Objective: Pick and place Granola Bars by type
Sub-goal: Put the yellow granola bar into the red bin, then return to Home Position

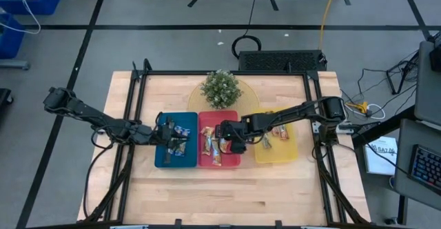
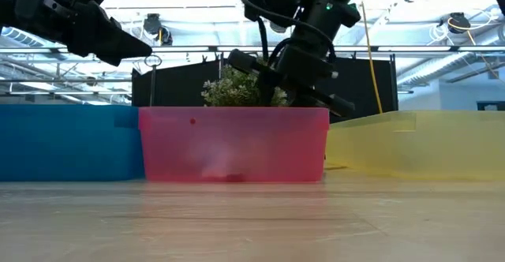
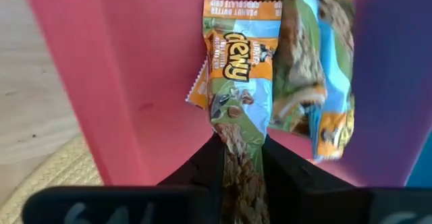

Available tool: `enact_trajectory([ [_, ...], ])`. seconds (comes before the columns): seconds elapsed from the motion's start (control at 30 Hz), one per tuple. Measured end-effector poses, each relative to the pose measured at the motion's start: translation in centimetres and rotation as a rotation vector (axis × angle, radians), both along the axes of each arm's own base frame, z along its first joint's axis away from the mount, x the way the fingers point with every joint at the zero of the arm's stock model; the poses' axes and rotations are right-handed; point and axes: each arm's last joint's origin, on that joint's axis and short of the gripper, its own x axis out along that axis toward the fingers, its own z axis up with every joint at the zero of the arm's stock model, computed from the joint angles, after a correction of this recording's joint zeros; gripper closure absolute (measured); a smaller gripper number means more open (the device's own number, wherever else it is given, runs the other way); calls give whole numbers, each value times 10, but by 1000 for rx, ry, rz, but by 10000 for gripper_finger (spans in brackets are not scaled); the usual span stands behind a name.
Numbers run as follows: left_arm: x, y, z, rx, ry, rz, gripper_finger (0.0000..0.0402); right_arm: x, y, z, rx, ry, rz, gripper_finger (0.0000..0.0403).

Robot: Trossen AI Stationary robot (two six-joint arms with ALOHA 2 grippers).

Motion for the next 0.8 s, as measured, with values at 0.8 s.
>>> enact_trajectory([
  [0.8, 0, 2, -2, 47, 15, 49, 362, -18, -14, 74, 863, -124, -513, 293],
])
